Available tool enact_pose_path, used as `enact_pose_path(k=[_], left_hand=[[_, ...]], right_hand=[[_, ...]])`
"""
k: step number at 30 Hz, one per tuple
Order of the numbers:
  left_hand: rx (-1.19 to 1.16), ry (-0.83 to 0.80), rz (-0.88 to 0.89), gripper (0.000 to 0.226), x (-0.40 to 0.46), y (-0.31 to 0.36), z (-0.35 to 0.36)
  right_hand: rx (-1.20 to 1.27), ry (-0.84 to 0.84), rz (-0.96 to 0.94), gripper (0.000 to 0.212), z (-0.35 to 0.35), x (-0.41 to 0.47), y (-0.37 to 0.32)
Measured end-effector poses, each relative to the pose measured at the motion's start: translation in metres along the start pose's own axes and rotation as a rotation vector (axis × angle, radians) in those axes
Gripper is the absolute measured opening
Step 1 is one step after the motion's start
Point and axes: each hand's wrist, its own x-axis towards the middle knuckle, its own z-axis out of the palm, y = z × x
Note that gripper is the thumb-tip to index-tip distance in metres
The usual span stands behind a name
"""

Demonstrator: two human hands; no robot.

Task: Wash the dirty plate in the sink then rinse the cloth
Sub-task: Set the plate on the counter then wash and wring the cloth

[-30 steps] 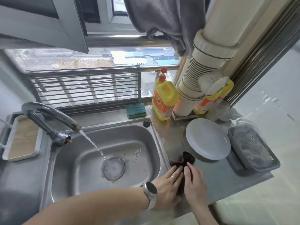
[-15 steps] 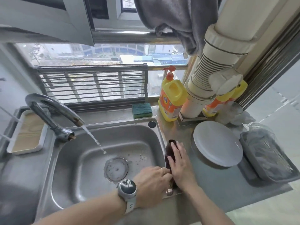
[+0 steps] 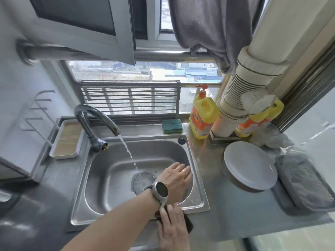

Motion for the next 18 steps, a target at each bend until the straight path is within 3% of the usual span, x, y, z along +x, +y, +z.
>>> enact_pose_path(k=[3,5,7,12,15,18], left_hand=[[0.078,-0.058,0.02,0.039,-0.018,-0.015,0.007],[0.139,-0.094,0.046,0.036,-0.029,-0.026,0.003],[0.181,-0.106,0.076,0.033,-0.037,-0.04,-0.007],[0.305,-0.19,0.251,0.025,-0.045,-0.066,-0.038],[0.339,-0.201,0.356,0.024,-0.046,-0.067,-0.052],[0.34,-0.227,0.383,0.041,-0.059,-0.07,-0.052]], right_hand=[[0.031,-0.093,-0.085,0.025,0.026,0.008,-0.045],[0.025,-0.036,-0.106,0.043,0.016,0.011,-0.042],[-0.036,-0.017,-0.104,0.056,-0.013,0.008,-0.01],[-0.218,-0.14,0.237,0.058,-0.068,-0.006,0.122],[-0.23,-0.047,0.313,0.067,-0.073,-0.005,0.143],[-0.231,0.116,0.296,0.058,-0.068,-0.006,0.124]])
